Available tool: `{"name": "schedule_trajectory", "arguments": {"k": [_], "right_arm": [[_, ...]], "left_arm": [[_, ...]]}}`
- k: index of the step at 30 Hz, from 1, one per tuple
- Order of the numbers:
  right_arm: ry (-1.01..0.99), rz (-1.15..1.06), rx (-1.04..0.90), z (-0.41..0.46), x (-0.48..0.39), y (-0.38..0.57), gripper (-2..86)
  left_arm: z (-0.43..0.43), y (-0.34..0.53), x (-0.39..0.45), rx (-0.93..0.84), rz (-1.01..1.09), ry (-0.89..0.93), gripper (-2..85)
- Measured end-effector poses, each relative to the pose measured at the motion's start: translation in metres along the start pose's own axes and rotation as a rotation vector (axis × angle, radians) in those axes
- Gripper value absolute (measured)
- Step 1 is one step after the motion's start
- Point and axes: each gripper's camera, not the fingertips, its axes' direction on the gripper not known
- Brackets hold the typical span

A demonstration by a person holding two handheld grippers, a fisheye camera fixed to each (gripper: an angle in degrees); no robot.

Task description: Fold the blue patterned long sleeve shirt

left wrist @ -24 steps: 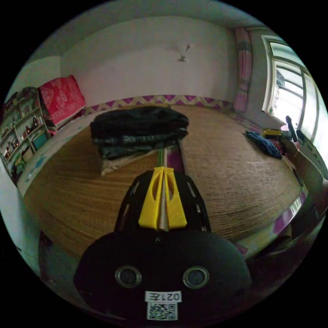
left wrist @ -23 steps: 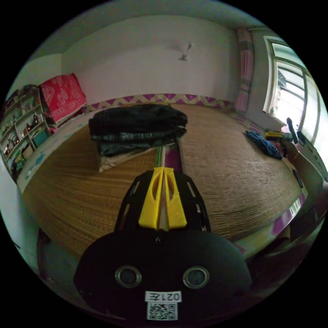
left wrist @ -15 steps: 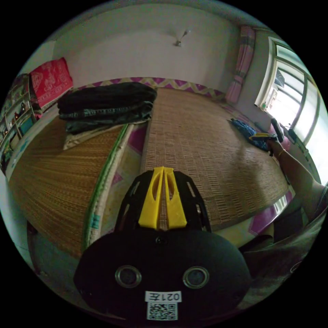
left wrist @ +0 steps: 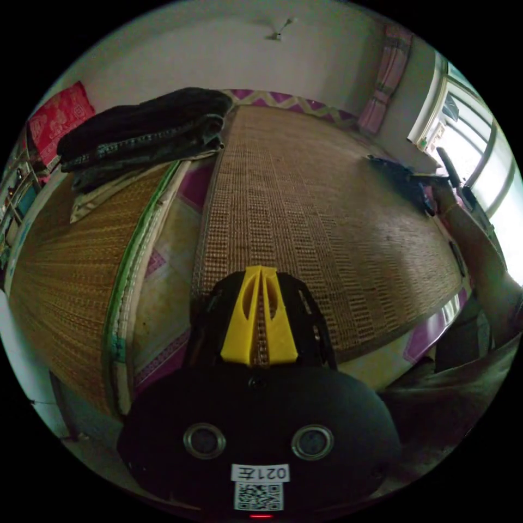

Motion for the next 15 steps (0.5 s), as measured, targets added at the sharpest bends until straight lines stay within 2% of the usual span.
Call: {"name": "schedule_trajectory", "arguments": {"k": [6,9,11,15], "right_arm": [[-0.237,-0.202,-0.002,-0.138,-0.065,-0.002,5.0],[-0.394,-0.304,-0.019,-0.203,-0.132,0.014,4.5],[-0.514,-0.395,-0.037,-0.244,-0.192,0.033,4.4],[-0.690,-0.473,-0.027,-0.297,-0.267,0.062,5.1]], "left_arm": [[0.014,0.013,-0.006,0.025,-0.027,0.079,-1.0],[0.018,0.020,-0.006,0.042,-0.031,0.214,-0.9],[0.018,0.027,-0.005,0.084,-0.034,0.370,-0.9],[0.019,0.039,-0.016,0.156,-0.107,0.481,-0.6]]}}
